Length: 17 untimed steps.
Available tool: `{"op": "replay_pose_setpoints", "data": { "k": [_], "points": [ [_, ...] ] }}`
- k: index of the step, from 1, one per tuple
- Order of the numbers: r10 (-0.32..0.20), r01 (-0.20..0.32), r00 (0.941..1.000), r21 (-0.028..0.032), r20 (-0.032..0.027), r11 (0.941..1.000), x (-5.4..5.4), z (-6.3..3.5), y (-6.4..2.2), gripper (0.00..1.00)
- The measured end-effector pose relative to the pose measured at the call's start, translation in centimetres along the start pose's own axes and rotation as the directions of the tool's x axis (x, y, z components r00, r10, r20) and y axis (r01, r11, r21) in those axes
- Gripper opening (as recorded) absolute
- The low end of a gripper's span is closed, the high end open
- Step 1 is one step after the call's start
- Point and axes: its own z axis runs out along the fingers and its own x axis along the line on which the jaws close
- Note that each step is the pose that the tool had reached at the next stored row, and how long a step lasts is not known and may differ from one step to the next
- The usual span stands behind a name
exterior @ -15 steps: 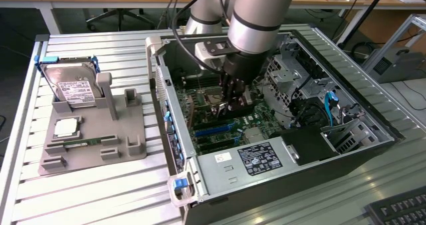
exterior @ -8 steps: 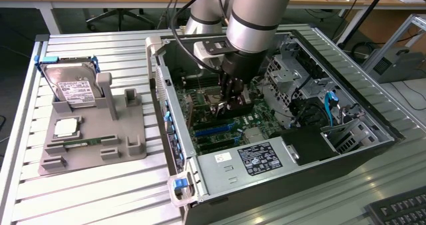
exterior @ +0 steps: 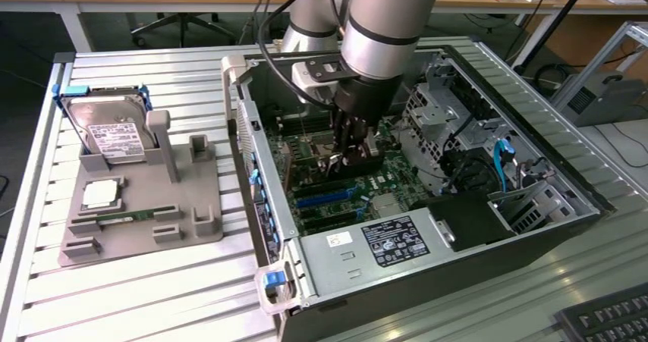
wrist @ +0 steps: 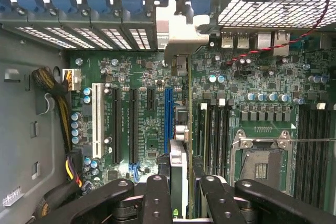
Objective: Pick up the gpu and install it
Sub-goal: 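Insert the gpu into the slot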
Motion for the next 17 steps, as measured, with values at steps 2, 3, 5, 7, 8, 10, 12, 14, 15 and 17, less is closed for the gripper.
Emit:
{"op": "replay_pose_setpoints", "data": {
  "k": [2,3,5,7,8,10,12,14,15,17],
  "points": [
    [0.0,0.0,1.0,0.0001,0.0001,1.0,-0.01,0.04,0.1,0.27],
    [0.0,0.0,1.0,0.0001,0.0001,1.0,-0.01,0.06,0.18,0.27],
    [0.0,0.0,1.0,0.0,0.0,1.0,-0.01,0.1,0.32,0.27],
    [0.0,0.0,1.0,0.0,0.0,1.0,-0.01,0.13,0.4,0.27],
    [0.0,0.0,1.0,0.0001,0.0001,1.0,-0.01,0.14,0.44,0.27],
    [0.0,0.0,1.0,0.0001,0.0001,1.0,-0.01,0.17,0.53,0.27],
    [0.0,0.0,1.0,0.0,0.0,1.0,-0.01,0.19,0.6,0.27],
    [0.0,0.0,1.0,0.0,-0.0001,1.0,-0.01,0.23,0.69,0.27],
    [0.0,0.0,1.0,0.0,0.0,1.0,-0.01,0.27,0.73,0.27],
    [0.0,0.0,1.0,0.0,-0.0001,1.0,-0.01,0.32,0.78,0.27]
  ]
}}
